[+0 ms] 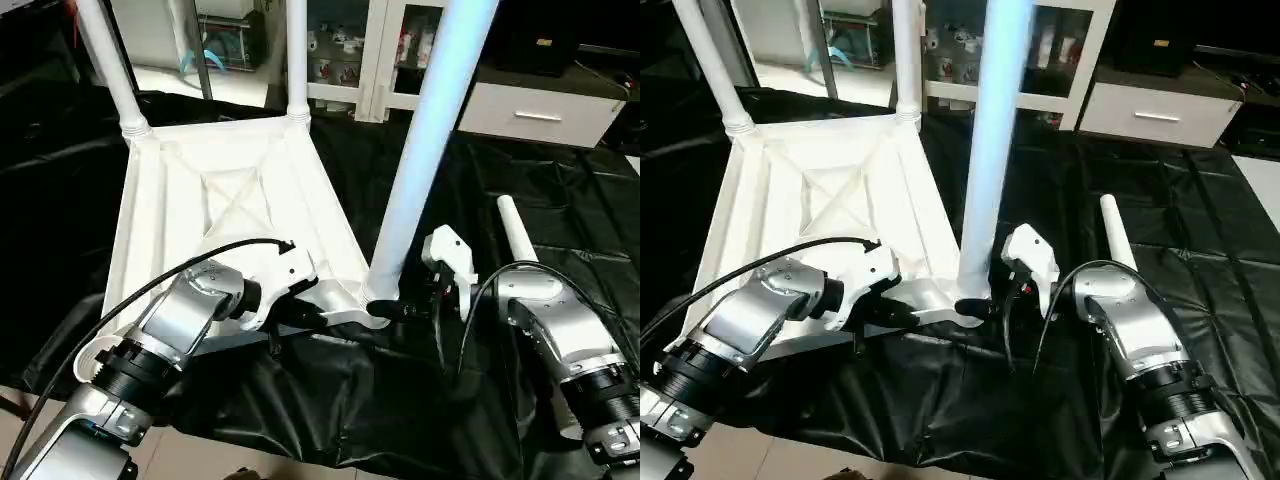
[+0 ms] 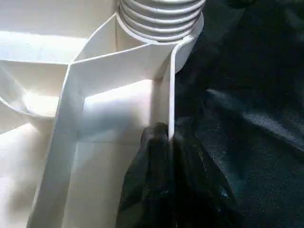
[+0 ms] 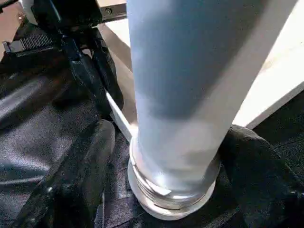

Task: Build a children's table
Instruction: Rotate leg to tighten

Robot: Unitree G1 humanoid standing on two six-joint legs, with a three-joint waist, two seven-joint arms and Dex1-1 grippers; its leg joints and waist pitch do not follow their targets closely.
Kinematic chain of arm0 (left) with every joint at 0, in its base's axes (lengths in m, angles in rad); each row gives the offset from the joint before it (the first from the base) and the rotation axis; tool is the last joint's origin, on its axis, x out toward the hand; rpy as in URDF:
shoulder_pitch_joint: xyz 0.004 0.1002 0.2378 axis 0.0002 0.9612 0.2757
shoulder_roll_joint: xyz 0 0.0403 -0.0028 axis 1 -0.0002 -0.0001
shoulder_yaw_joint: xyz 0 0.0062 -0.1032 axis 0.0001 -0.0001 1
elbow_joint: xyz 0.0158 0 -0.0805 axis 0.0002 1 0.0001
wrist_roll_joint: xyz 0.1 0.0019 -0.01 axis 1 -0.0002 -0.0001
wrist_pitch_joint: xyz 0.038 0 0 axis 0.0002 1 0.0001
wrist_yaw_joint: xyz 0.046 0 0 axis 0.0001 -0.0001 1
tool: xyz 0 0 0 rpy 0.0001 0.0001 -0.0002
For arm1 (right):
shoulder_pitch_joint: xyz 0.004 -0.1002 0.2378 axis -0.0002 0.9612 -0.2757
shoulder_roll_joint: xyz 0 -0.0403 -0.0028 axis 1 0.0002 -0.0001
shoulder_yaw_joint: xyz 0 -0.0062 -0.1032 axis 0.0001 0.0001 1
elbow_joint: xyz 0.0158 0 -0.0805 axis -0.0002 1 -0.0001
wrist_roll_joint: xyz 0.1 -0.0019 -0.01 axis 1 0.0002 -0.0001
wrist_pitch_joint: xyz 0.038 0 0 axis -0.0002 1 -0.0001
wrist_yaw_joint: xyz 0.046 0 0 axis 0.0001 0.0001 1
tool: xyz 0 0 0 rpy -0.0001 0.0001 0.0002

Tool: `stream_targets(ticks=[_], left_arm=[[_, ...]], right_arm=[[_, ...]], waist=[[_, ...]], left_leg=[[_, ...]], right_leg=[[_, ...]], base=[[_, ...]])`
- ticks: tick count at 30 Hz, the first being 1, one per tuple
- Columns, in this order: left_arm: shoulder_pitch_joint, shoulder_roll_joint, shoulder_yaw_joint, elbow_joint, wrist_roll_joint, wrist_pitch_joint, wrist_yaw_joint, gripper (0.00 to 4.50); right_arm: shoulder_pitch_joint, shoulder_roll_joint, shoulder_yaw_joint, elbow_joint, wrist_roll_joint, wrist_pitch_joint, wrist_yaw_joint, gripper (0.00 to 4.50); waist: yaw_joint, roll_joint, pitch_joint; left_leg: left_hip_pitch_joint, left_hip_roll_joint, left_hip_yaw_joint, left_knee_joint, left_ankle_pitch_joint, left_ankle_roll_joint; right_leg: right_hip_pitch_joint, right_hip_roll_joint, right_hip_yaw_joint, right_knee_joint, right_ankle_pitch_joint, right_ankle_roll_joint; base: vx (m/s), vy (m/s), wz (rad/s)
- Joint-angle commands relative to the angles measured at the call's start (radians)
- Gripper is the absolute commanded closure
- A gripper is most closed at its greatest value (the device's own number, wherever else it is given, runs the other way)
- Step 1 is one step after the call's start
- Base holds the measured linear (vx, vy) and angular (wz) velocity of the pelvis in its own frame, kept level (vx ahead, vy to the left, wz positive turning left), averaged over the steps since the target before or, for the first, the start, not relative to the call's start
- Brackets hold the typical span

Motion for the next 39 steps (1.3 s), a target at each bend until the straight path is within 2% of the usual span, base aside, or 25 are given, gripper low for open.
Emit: stream_targets(ticks=[1,10,11,15,18,23,31,33,34,35,37,38,39], left_arm=[[0.016,-0.007,-0.059,-0.008,0.000,0.019,-0.045,4.50],[0.017,-0.006,-0.060,-0.006,0.004,0.019,-0.042,4.50],[0.017,-0.006,-0.060,-0.006,0.004,0.019,-0.042,4.50],[0.017,-0.006,-0.061,-0.006,0.004,0.019,-0.041,4.50],[0.015,-0.006,-0.063,-0.004,0.005,0.020,-0.042,4.50],[0.018,-0.004,-0.063,-0.006,0.005,0.022,-0.043,4.50],[0.022,-0.007,-0.057,-0.004,0.007,0.024,-0.033,4.50],[0.019,-0.030,-0.036,0.018,0.010,0.017,0.010,4.50],[0.009,-0.062,-0.009,0.050,0.009,0.012,0.065,4.50],[0.002,-0.084,0.010,0.072,0.010,0.007,0.104,4.50],[-0.020,-0.135,0.053,0.122,0.005,0.008,0.191,4.50],[-0.037,-0.171,0.084,0.158,0.000,0.004,0.252,4.50],[-0.052,-0.199,0.111,0.187,-0.007,0.006,0.301,4.50]], right_arm=[[-0.013,0.004,0.020,0.016,-0.022,-0.014,0.006,0.92],[-0.022,0.015,0.032,0.058,-0.053,-0.048,0.008,0.92],[-0.024,0.017,0.031,0.063,-0.054,-0.048,0.004,1.18],[-0.037,0.030,0.027,0.106,-0.069,-0.063,-0.015,1.31],[-0.042,0.033,0.026,0.119,-0.071,-0.071,-0.013,1.67],[-0.044,0.041,0.032,0.127,-0.075,-0.080,-0.010,1.80],[-0.046,0.064,0.021,0.146,-0.075,-0.080,-0.027,1.82],[-0.051,0.097,-0.008,0.173,-0.074,-0.066,-0.108,1.82],[-0.055,0.134,-0.036,0.205,-0.077,-0.058,-0.201,1.83],[-0.056,0.156,-0.051,0.220,-0.076,-0.053,-0.251,1.83],[-0.054,0.204,-0.082,0.248,-0.078,-0.048,-0.360,1.83],[-0.053,0.239,-0.102,0.268,-0.082,-0.043,-0.442,1.83],[-0.053,0.263,-0.112,0.287,-0.096,-0.050,-0.518,1.83]], waist=[[-0.007,-0.002,-0.063],[-0.007,-0.002,-0.065],[-0.007,-0.002,-0.065],[-0.007,-0.002,-0.065],[-0.009,-0.003,-0.064],[-0.009,-0.002,-0.062],[-0.011,-0.004,-0.062],[-0.015,-0.004,-0.060],[-0.017,-0.004,-0.056],[-0.023,-0.006,-0.054],[-0.032,-0.007,-0.052],[-0.042,-0.007,-0.052],[-0.043,-0.007,-0.053]], left_leg=[[0.017,0.064,-0.027,-0.074,-0.155,0.044],[0.017,0.062,-0.026,-0.071,-0.144,0.051],[0.016,0.062,-0.026,-0.071,-0.145,0.051],[0.017,0.062,-0.026,-0.071,-0.153,0.043],[0.016,0.062,-0.027,-0.071,-0.161,0.043],[0.017,0.062,-0.028,-0.072,-0.185,0.035],[0.017,0.061,-0.028,-0.072,-0.185,0.034],[0.015,0.060,-0.028,-0.073,-0.203,0.030],[0.016,0.059,-0.029,-0.076,-0.233,0.017],[0.020,0.058,-0.031,-0.078,-0.266,0.001],[0.018,0.055,-0.033,-0.078,-0.287,-0.013],[0.019,0.053,-0.037,-0.079,-0.314,-0.022],[0.021,0.053,-0.039,-0.079,-0.322,-0.023]], right_leg=[[0.047,-0.064,0.047,-0.047,-0.159,-0.272],[0.048,-0.062,0.048,-0.044,-0.138,-0.275],[0.049,-0.063,0.047,-0.044,-0.143,-0.276],[0.046,-0.062,0.047,-0.045,-0.158,-0.276],[0.048,-0.062,0.047,-0.045,-0.165,-0.272],[0.046,-0.063,0.048,-0.048,-0.203,-0.261],[0.045,-0.062,0.049,-0.048,-0.206,-0.260],[0.043,-0.062,0.049,-0.052,-0.234,-0.255],[0.042,-0.063,0.049,-0.057,-0.281,-0.245],[0.039,-0.063,0.048,-0.066,-0.339,-0.230],[0.039,-0.064,0.047,-0.071,-0.393,-0.212],[0.037,-0.064,0.044,-0.078,-0.455,-0.183],[0.035,-0.065,0.042,-0.081,-0.472,-0.175]], base=[[0.000,0.000,0.00],[0.000,0.000,0.00],[0.000,0.000,0.00],[0.000,0.000,0.00],[0.000,0.000,0.00],[0.000,0.000,0.00],[0.000,0.000,0.00],[0.000,0.000,0.00],[0.000,0.000,0.00],[0.000,0.000,0.00],[0.000,0.000,0.00],[0.000,0.000,0.00],[0.000,0.000,0.00]])
